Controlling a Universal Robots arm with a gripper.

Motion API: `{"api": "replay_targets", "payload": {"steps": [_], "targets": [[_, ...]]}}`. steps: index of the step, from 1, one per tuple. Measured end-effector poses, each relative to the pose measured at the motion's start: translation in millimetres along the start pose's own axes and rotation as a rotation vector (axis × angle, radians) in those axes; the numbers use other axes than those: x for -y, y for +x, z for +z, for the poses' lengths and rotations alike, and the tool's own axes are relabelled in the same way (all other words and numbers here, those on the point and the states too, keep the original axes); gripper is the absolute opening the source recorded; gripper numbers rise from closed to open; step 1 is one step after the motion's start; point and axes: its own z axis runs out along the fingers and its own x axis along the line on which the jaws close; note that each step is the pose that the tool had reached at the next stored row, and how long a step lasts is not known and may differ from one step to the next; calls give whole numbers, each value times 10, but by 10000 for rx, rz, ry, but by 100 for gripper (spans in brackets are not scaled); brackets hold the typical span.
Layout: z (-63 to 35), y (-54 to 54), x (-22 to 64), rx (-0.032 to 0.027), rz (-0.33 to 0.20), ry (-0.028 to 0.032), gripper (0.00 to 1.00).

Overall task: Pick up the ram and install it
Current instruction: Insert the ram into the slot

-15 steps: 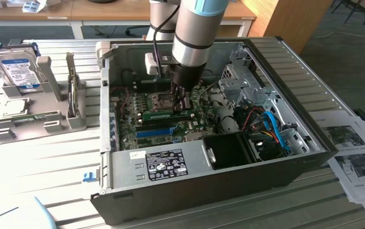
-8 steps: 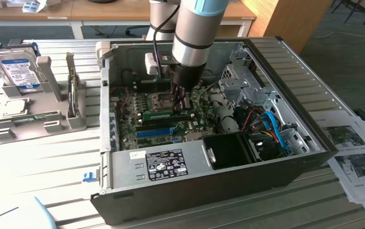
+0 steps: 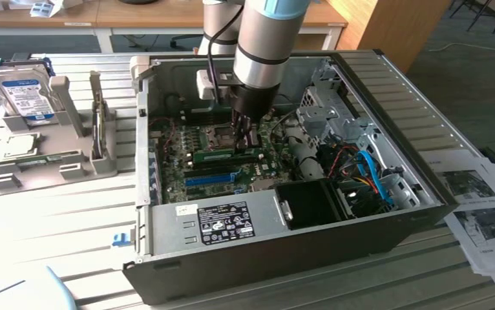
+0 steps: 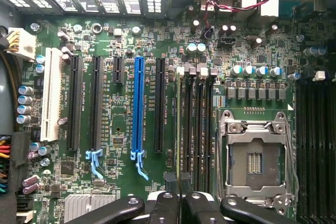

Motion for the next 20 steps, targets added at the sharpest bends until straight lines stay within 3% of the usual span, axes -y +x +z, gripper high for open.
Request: {"api": "replay_targets", "payload": {"steps": [20], "targets": [[38,-18,3,0,-1,35,11]]}}
